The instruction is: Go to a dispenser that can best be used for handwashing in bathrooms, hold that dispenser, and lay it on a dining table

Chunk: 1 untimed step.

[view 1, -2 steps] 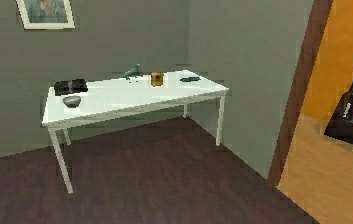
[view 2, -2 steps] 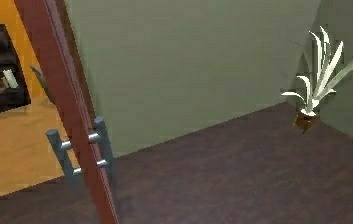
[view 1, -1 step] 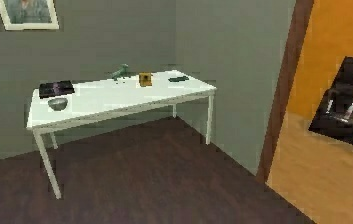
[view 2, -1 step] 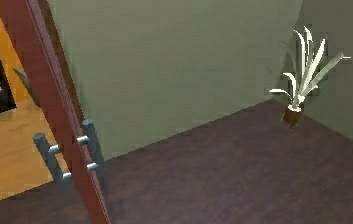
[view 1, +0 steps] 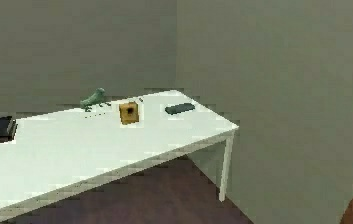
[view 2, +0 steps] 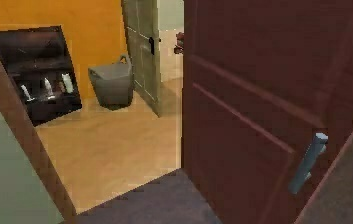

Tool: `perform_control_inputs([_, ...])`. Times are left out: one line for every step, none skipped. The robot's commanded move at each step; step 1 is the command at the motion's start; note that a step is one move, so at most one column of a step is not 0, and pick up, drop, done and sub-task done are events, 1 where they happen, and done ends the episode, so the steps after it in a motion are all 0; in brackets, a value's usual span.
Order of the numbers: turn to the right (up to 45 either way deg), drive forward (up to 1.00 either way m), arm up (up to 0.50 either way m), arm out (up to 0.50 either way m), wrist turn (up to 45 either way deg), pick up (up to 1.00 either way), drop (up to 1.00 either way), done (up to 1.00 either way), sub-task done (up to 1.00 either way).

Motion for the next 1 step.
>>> perform_control_inputs([45.0,0.0,0.0,0.0,0.0,0.0,0.0,0.0,0.0])
